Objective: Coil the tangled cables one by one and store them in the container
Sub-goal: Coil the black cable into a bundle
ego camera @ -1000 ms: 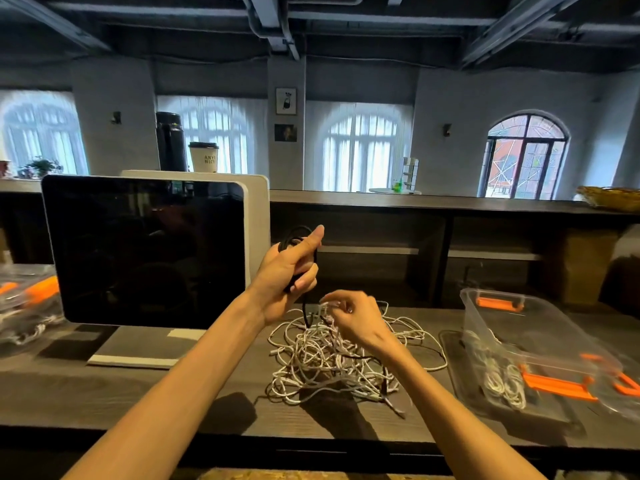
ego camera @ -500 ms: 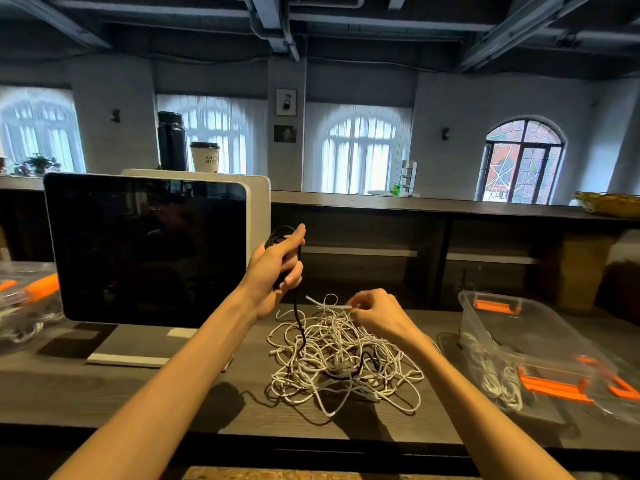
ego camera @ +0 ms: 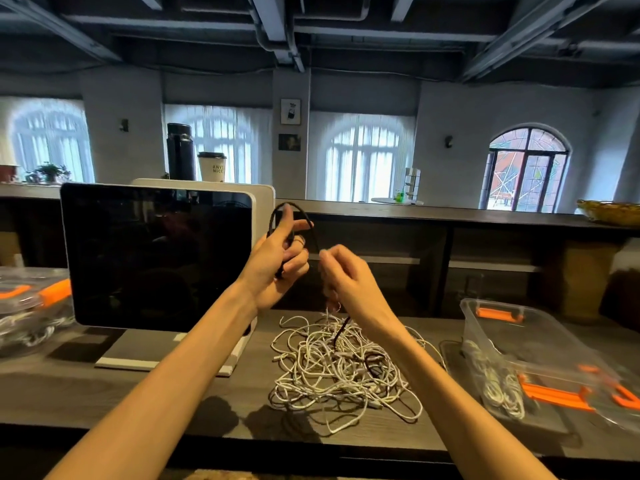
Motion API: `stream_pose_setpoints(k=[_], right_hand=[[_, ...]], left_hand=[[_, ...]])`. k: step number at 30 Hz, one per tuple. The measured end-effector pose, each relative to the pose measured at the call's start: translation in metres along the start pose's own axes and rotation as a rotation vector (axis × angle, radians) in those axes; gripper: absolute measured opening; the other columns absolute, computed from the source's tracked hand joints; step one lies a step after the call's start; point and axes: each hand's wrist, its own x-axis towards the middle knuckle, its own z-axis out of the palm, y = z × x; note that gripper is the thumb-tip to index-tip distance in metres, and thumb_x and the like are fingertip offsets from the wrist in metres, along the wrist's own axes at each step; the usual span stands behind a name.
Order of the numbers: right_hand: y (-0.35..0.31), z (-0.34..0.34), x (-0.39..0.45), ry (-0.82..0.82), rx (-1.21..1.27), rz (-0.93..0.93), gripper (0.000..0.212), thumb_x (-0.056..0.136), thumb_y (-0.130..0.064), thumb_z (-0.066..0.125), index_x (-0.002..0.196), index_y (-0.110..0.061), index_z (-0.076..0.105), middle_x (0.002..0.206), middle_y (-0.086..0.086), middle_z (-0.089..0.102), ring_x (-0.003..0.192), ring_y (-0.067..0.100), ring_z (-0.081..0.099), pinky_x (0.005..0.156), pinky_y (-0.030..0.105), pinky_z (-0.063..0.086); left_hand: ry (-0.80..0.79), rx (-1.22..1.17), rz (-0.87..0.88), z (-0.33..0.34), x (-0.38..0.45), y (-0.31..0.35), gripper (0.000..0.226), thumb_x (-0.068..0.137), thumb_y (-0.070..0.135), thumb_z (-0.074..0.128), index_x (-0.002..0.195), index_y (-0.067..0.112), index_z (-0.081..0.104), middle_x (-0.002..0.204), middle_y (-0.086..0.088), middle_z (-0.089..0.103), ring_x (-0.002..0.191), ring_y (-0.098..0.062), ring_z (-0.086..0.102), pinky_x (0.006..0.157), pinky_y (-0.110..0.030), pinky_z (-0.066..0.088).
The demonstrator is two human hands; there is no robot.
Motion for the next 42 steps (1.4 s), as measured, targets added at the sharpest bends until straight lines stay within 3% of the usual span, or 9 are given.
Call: stream_pose_setpoints(k=[7,9,14,18,22,29,34,37,42], right_hand=[[-0.040,-0.002,0.023,0.262,-0.164,-0.176,0.023,0.105,-0.025,0.056,0.094,-0.009,0.068,0.079,0.000,0.066,0.068,0.004,0.058,0.062,0.013,0.044],[-0.046,-0.003,0.025,0.301,-0.144,-0.191,0.025,0.106,-0.025,0.055,0.096,-0.006,0.068,0.083,0.006,0.067,0.075,0.013,0.060,0.064,0.014,0.045],[-0.055,-0.009,0.031,0.339,-0.176,-0.210,0.025,0.106,-0.026,0.055,0.096,-0.007,0.066,0.080,0.002,0.066,0.072,0.003,0.059,0.063,0.012,0.045],[-0.046,-0.019,0.023,0.345,-0.374,-0.212,0.026,0.102,-0.031,0.060,0.083,-0.015,0.066,0.068,-0.006,0.066,0.060,0.007,0.059,0.058,0.024,0.048],[-0.039,-0.020,0.007,0.298,-0.700,-0.242,0.032,0.100,-0.036,0.060,0.073,-0.019,0.062,0.060,-0.006,0.062,0.052,0.010,0.054,0.051,0.026,0.040],[-0.042,-0.015,-0.005,0.035,-0.910,-0.277,0.031,0.096,-0.037,0.060,0.067,-0.024,0.056,0.061,-0.004,0.062,0.055,0.017,0.055,0.055,0.030,0.042],[-0.043,-0.014,-0.009,-0.127,-0.916,-0.259,0.027,0.095,-0.035,0.062,0.070,-0.023,0.059,0.067,0.000,0.064,0.064,0.023,0.058,0.064,0.036,0.050],[-0.038,-0.015,-0.009,-0.175,-0.889,-0.261,0.027,0.099,-0.033,0.059,0.077,-0.020,0.063,0.068,-0.002,0.061,0.061,0.019,0.054,0.062,0.037,0.050],[-0.024,-0.018,-0.015,-0.212,-0.830,-0.254,0.025,0.102,-0.033,0.056,0.084,-0.019,0.064,0.068,-0.004,0.062,0.061,0.014,0.056,0.061,0.038,0.051]], left_hand=[[0.065,-0.063,-0.007,0.001,-0.005,0.004,0.061,0.092,0.065,0.049,0.112,0.009,0.060,0.063,0.001,0.039,0.053,-0.007,0.041,0.046,-0.016,0.034],[0.066,-0.060,-0.017,0.005,-0.007,0.003,0.059,0.091,0.066,0.049,0.106,0.010,0.059,0.064,0.000,0.043,0.053,-0.007,0.045,0.047,-0.016,0.038],[0.051,-0.100,-0.053,0.014,-0.007,0.001,0.059,0.083,0.069,0.054,0.102,0.013,0.058,0.067,-0.001,0.050,0.059,-0.009,0.056,0.053,-0.016,0.046],[0.061,-0.213,0.008,0.016,-0.005,0.004,0.061,0.075,0.064,0.060,0.103,0.010,0.059,0.086,-0.009,0.070,0.087,-0.020,0.074,0.084,-0.029,0.060],[-0.024,-0.274,-0.036,0.019,-0.007,0.007,0.077,0.087,0.065,0.049,0.128,0.000,0.056,0.126,-0.020,0.068,0.119,-0.028,0.066,0.103,-0.037,0.051],[0.107,-0.291,-0.021,0.023,-0.004,0.000,0.059,0.093,0.058,0.053,0.118,0.005,0.061,0.106,-0.016,0.075,0.107,-0.030,0.072,0.097,-0.044,0.057],[0.214,-0.325,-0.038,0.028,0.000,-0.003,0.043,0.089,0.054,0.064,0.086,0.011,0.059,0.061,-0.001,0.051,0.062,-0.013,0.059,0.072,-0.031,0.061],[0.231,-0.262,-0.048,0.026,0.004,-0.003,0.047,0.085,0.058,0.066,0.075,0.015,0.050,0.056,0.005,0.034,0.044,-0.006,0.034,0.041,-0.015,0.036],[0.222,-0.187,-0.002,0.026,0.006,-0.007,0.041,0.095,0.053,0.057,0.086,0.013,0.055,0.051,0.005,0.032,0.038,-0.005,0.029,0.035,-0.016,0.025]])
